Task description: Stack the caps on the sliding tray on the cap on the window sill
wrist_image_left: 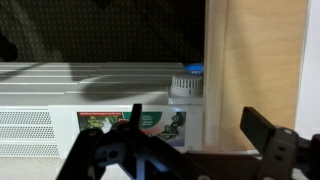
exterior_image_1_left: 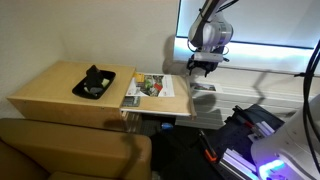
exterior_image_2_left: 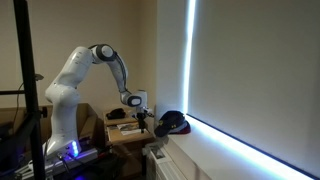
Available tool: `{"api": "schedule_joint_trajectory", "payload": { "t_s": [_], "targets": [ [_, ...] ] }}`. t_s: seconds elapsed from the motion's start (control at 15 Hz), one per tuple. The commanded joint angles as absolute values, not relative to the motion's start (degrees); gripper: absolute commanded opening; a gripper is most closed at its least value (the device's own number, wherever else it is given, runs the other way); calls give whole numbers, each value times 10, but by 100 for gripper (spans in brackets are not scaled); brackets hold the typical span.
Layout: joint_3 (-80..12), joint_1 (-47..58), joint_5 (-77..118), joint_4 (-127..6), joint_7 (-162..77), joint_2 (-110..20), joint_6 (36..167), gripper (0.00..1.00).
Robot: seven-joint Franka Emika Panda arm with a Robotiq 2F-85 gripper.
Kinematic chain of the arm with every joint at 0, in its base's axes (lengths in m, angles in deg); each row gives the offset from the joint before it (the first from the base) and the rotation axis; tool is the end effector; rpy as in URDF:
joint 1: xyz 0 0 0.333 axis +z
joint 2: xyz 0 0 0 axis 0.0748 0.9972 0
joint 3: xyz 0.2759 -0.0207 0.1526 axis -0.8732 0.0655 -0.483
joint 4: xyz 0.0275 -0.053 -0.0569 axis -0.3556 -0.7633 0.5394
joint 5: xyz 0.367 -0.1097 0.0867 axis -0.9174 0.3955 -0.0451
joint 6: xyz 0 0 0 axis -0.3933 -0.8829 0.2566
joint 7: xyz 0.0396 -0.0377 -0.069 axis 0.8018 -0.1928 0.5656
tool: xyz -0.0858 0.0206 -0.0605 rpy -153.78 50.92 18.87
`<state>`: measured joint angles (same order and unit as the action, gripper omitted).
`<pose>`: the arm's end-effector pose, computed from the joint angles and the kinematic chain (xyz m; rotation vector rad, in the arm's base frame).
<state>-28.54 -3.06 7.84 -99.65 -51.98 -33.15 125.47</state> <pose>0.4937 -0.1626 0.1379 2.9462 -1.0480 -0.0072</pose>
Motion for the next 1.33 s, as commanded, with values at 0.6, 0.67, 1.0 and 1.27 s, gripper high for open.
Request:
{"api": "schedule_joint_trajectory", "payload": {
  "t_s": [0.6,0.67,1.0,1.27],
  "targets": [
    [-162,59,136,-1016,-634,-336,1361,100],
    [-121,95,160,-1021,-664,-333,1384,100],
    [-59,149,153,-1016,-688,-329,1388,100],
    [-44,172,156,-1010,-707,-311,1361,100]
  ]
}}
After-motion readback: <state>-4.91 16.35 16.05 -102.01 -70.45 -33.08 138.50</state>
